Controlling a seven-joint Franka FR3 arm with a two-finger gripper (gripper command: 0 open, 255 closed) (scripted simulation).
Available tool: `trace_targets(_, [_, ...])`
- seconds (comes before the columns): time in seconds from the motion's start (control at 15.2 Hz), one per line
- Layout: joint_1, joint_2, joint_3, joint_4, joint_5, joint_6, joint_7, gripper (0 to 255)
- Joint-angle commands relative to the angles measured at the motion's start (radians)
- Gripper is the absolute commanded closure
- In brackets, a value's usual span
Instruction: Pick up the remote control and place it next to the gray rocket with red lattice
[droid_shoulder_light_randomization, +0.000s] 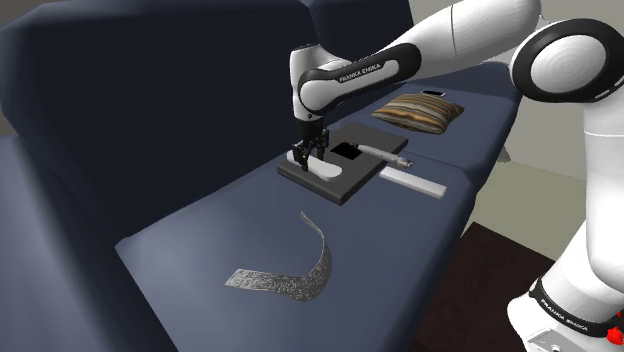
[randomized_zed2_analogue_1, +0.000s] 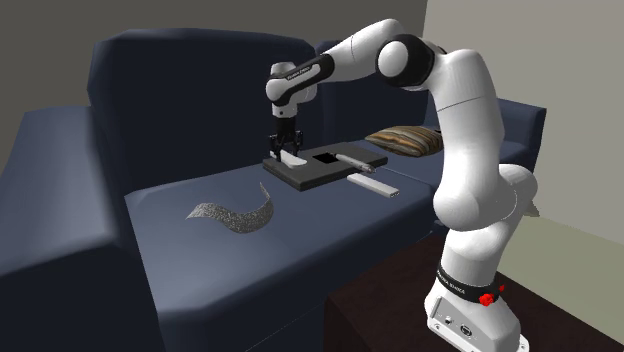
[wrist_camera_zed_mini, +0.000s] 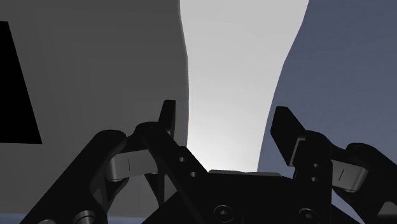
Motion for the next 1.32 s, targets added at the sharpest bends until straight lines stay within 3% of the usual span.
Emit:
trace_targets(0.0, [0.001,0.008,-0.001,-0.013,-0.003,0.021,0.003,255])
trace_targets(0.46, [0.001,0.008,-0.001,-0.013,-0.003,0.021,0.003,255])
trace_targets(0.53, [0.001,0.008,-0.001,-0.013,-0.003,0.021,0.003,0])
trace_targets(0.86, [0.001,0.008,-0.001,-0.013,-0.003,0.021,0.003,0])
trace_targets(1.12, [0.004,-0.017,0.004,0.078,0.007,-0.094,-0.004,0])
trace_targets(1.25, [0.004,-0.017,0.004,0.078,0.007,-0.094,-0.004,0])
